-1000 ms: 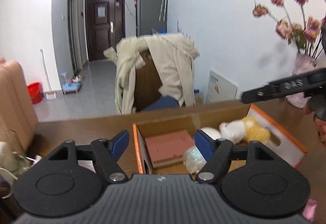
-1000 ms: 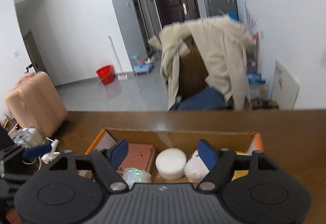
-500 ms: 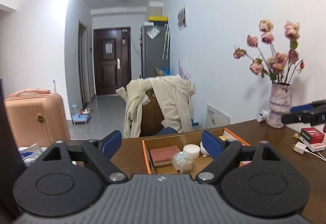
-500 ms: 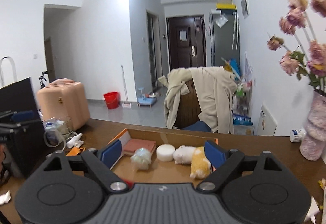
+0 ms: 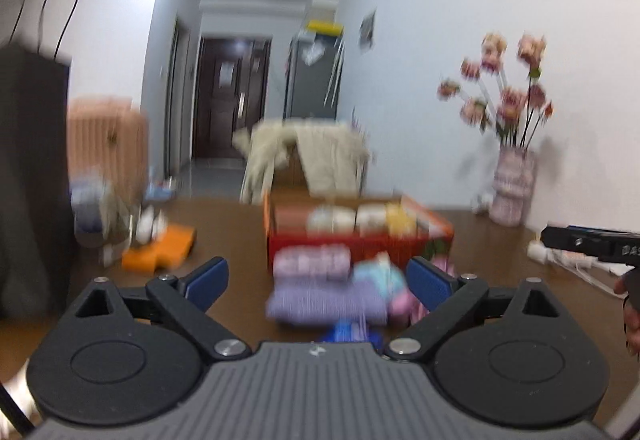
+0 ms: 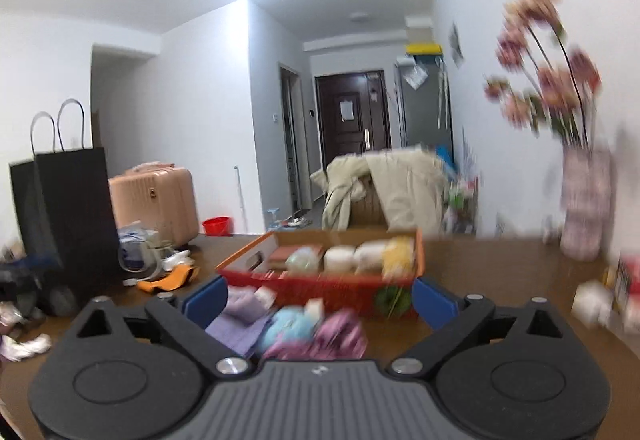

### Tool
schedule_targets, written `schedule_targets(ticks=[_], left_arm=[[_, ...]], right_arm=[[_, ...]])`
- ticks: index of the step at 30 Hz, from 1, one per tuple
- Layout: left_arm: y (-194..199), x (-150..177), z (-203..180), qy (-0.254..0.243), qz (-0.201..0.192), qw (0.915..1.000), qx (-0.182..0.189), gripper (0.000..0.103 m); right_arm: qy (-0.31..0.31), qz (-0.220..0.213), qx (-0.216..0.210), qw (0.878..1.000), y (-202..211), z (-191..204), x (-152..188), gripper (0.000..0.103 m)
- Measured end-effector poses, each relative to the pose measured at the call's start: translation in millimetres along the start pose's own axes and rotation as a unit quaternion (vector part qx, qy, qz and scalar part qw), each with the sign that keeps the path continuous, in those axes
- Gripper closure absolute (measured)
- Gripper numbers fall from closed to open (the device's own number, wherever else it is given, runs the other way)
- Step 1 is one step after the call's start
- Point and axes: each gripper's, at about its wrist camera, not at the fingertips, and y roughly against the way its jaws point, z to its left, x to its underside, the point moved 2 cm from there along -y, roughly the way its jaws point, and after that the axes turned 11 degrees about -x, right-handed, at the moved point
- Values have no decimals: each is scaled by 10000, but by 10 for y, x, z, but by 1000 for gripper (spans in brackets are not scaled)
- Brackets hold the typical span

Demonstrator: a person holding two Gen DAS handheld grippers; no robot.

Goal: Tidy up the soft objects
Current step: 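Move both tools back to the pile and reach toward the lilac pouch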

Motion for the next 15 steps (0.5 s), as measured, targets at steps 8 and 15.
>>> schedule_targets(ticks=[8,15], left_arm=[[-52,155,168,175,310,9992,-153,5],[-220,157,159,177,412,9989,-98,5]], right_arm=[[266,385,178,9987,14,102,237,4],[110,499,249,9984,-144,16,217,4]])
